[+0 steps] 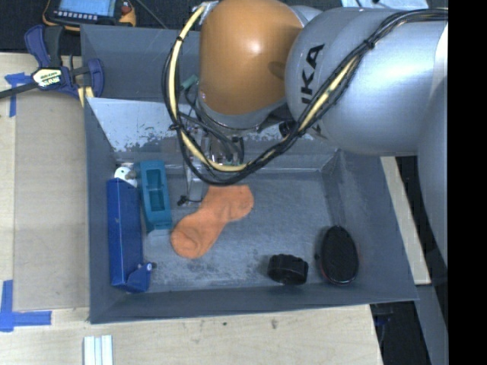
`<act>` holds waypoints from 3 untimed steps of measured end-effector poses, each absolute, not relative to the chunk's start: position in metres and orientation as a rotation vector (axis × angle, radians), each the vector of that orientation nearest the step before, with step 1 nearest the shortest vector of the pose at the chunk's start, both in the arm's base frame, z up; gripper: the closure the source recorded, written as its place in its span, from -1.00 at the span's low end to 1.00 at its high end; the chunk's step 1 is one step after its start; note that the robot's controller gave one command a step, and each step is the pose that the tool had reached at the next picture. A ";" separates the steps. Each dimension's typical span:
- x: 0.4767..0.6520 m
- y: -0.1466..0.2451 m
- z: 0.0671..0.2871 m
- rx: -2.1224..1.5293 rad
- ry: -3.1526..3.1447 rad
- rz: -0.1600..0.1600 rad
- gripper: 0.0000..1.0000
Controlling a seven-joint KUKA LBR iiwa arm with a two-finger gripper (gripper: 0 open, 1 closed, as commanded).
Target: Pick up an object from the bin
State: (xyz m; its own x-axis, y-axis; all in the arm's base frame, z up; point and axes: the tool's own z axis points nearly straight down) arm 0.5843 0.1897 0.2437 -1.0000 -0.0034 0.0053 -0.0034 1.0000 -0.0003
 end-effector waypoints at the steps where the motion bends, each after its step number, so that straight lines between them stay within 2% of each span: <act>1: 0.586 0.189 0.249 0.001 -3.145 -0.002 -1.00; 2: 0.589 0.171 0.198 0.147 -3.144 -0.002 -1.00; 3: 0.586 0.103 0.162 0.347 -3.125 0.000 -1.00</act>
Offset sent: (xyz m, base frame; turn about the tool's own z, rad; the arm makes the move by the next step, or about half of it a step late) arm 0.0102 -0.0654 -0.1737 -0.3095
